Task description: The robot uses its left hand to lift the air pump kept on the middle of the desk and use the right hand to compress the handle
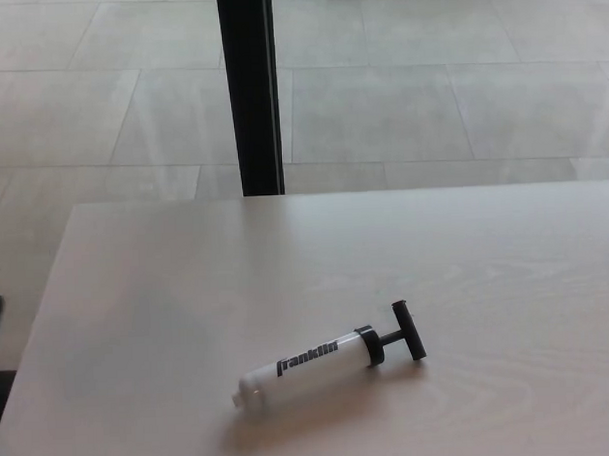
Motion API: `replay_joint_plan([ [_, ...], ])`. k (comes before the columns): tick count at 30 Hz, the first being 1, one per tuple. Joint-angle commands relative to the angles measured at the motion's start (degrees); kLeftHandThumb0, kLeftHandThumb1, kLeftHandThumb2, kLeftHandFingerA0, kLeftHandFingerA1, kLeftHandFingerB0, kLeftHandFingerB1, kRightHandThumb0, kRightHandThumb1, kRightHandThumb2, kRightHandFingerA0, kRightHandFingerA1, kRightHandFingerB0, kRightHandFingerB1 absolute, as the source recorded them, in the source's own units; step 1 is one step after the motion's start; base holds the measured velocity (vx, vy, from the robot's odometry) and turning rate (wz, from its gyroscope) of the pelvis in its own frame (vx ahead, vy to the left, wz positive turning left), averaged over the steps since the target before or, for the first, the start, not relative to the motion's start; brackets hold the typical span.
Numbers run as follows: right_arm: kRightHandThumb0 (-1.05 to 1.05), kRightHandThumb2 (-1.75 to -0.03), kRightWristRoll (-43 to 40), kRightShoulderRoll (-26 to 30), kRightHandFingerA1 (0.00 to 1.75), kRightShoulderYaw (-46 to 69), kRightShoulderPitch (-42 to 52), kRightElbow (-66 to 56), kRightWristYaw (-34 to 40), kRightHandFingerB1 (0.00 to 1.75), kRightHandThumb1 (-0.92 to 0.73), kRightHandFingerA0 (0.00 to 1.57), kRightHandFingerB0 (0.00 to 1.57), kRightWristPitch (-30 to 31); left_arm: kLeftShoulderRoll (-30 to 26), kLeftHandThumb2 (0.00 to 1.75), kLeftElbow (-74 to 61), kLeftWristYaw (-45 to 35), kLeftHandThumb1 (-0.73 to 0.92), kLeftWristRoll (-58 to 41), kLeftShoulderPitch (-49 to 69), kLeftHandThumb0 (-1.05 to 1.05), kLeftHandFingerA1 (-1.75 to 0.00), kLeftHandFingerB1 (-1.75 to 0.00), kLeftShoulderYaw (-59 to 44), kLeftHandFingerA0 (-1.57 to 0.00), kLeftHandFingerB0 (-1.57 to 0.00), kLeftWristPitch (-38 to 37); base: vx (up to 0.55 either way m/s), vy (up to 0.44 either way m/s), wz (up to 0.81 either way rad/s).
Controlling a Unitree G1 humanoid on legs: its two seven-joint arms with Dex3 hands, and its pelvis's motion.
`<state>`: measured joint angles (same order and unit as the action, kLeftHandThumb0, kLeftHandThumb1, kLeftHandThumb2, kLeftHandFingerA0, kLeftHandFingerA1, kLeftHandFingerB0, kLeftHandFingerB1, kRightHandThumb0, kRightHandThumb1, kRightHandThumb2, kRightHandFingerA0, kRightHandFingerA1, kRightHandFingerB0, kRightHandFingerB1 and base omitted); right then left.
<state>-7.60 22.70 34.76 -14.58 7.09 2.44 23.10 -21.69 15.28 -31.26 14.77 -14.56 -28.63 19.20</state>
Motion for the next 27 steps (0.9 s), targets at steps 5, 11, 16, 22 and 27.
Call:
replay_joint_plan([
  [5,-0.91,-0.77,-10.9,19.1,0.72,30.1,20.5,27.6,-9.9,0.49,-0.92,0.32,0.35,-14.0,-11.1,1.03,32.6,2.1,0.63,-37.4,21.6,-0.72,-0.50,-0.30,-51.1,0.00,-0.02,-6.8,0.00,0.000,0.00],
  [11,-0.94,-0.95,-9.1,14.6,0.83,27.7,21.3,31.6,-2.9,0.55,-0.77,0.42,0.36,-14.9,-8.6,1.05,44.3,6.1,0.46,-33.6,25.9,-0.38,-0.53,-0.50,-47.1,-0.03,0.00,-11.9,0.00,0.000,0.00],
  [16,-0.90,-0.75,-11.6,9.6,0.96,27.8,18.4,40.1,-1.7,0.51,-0.92,0.34,0.26,-19.2,-7.3,0.63,48.6,8.3,0.76,-26.0,29.9,-0.80,-0.50,-0.32,-40.5,-0.14,-0.14,-12.5,0.00,0.000,0.00],
  [22,-0.82,-0.72,-10.6,4.5,0.80,25.0,19.6,44.5,-3.8,0.43,-0.92,0.34,0.25,-20.8,-7.1,0.99,52.4,12.1,0.66,-25.3,30.6,-0.77,-0.58,-0.45,-40.0,-0.29,-0.15,-14.5,0.00,0.000,0.00],
  [27,-0.79,-0.70,-7.7,5.3,0.65,21.2,21.1,46.7,-5.0,0.38,-0.92,0.39,0.28,-23.7,-6.4,0.97,53.9,12.8,0.62,-25.5,30.2,-0.76,-0.61,-0.48,-39.0,-0.31,-0.18,-16.5,0.00,0.000,0.00],
])
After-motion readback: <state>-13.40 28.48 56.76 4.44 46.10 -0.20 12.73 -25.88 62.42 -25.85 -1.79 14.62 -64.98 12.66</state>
